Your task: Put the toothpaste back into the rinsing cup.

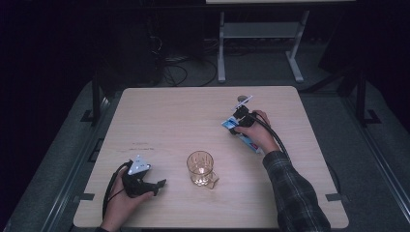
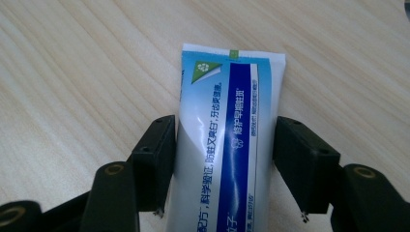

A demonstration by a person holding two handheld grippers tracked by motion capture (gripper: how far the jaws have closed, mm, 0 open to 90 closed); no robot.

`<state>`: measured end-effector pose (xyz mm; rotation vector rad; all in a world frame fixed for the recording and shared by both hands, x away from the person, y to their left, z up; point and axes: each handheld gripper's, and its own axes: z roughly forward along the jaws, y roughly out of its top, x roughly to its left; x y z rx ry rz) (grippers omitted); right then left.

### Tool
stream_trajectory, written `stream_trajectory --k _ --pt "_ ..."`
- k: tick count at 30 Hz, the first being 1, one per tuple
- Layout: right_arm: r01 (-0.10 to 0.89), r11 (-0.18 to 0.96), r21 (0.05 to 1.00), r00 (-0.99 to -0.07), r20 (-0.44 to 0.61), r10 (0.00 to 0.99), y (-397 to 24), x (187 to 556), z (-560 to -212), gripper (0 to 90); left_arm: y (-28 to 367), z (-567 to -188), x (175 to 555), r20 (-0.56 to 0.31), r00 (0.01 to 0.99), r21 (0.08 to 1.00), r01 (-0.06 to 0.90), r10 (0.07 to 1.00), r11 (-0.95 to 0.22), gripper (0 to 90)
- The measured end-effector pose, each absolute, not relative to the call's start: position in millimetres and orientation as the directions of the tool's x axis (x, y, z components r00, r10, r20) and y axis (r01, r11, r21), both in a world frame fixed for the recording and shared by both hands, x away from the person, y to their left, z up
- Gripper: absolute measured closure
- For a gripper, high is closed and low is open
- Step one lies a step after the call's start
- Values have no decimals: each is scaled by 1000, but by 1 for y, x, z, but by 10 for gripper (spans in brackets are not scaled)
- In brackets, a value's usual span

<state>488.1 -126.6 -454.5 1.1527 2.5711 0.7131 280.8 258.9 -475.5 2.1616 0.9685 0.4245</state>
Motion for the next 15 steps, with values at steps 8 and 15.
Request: stream_trajectory --k 8,15 --pt "637 567 522 -660 -10 751 -126 487 -455 446 259 -476 281 6 664 726 511 748 -460 132" --pt "642 564 519 -645 -31 763 -123 484 -453 550 259 -476 281 6 664 726 511 748 -459 132"
